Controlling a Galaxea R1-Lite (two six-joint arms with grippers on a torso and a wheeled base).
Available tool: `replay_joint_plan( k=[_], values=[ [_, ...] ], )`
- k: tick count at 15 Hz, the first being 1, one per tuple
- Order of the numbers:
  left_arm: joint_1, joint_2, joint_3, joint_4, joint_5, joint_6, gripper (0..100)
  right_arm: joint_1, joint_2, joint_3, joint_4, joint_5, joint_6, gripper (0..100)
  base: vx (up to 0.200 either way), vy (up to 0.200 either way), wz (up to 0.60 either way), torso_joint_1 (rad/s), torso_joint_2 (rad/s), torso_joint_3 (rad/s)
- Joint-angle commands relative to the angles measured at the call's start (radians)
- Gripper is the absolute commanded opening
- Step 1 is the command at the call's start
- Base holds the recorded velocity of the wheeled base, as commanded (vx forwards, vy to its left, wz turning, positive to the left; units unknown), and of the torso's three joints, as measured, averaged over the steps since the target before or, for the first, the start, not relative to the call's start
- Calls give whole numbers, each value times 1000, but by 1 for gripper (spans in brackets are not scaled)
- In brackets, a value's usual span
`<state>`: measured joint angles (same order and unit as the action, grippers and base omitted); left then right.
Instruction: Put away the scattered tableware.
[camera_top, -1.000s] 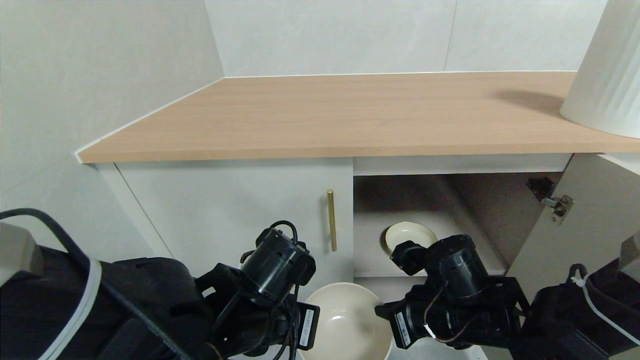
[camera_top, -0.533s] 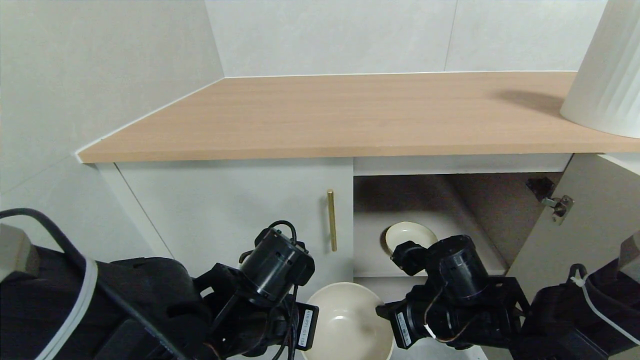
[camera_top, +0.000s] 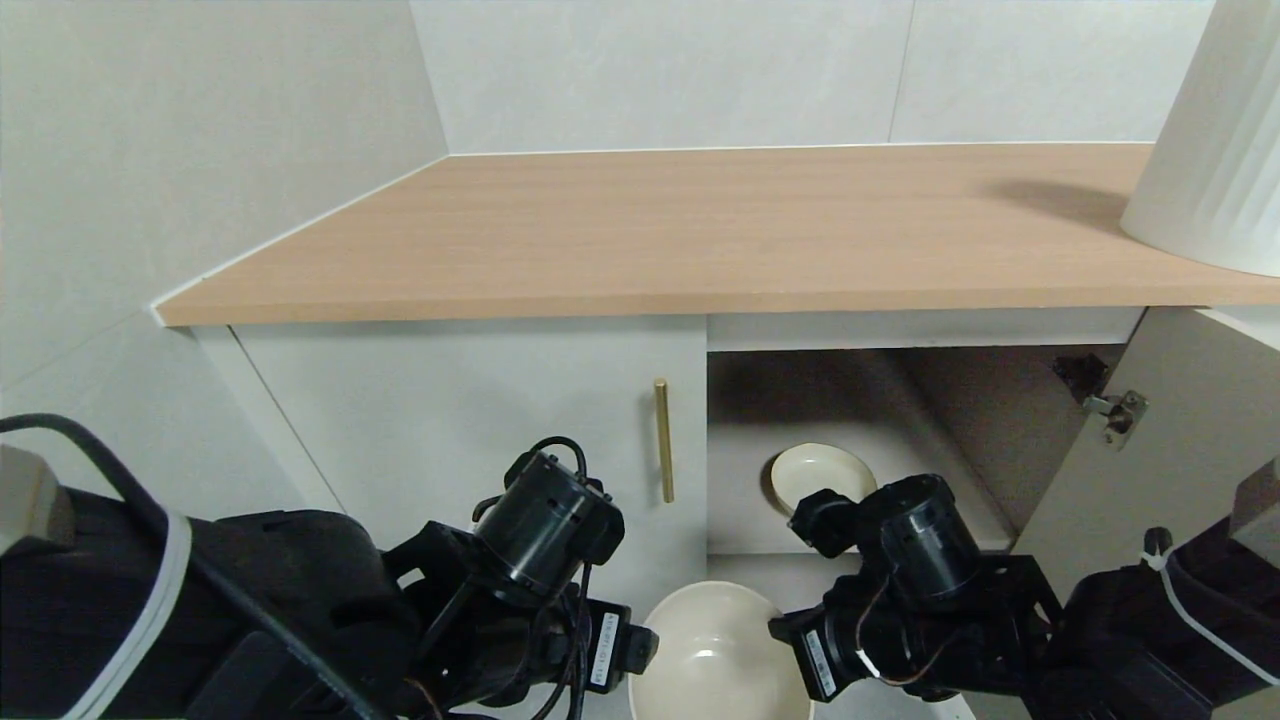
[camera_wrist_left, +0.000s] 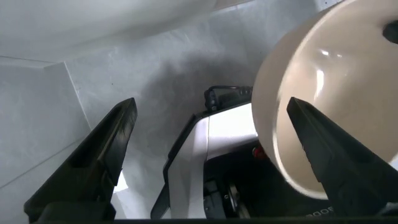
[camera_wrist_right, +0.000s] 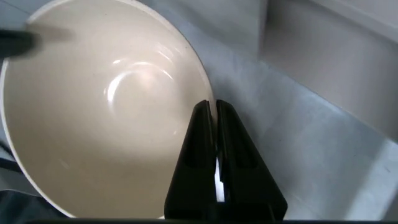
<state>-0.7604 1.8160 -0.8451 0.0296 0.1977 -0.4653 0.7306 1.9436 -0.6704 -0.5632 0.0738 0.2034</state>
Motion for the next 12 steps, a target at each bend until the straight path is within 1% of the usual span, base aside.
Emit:
replay_joint_plan(
  k=[1,3,6,9,12],
  values=[
    [0,-1,0,-2,0,-1,100,-20,23,-15,48,-26,-6,0,0,0,0,0,0,0],
    [1,-1,0,-2,0,-1,100,-51,28,-49,132,-52,-21,0,0,0,0,0,0,0],
    [1,-1,0,-2,0,-1,100,-123,31,-118,240,-81,-19,0,0,0,0,0,0,0],
    [1,-1,0,-2,0,-1,100,-185,72,-178,243,-117,5,0,0,0,0,0,0,0],
    [1,-1,0,-2,0,-1,100,-220,118,-270,243,-169,143,0,0,0,0,0,0,0]
  ],
)
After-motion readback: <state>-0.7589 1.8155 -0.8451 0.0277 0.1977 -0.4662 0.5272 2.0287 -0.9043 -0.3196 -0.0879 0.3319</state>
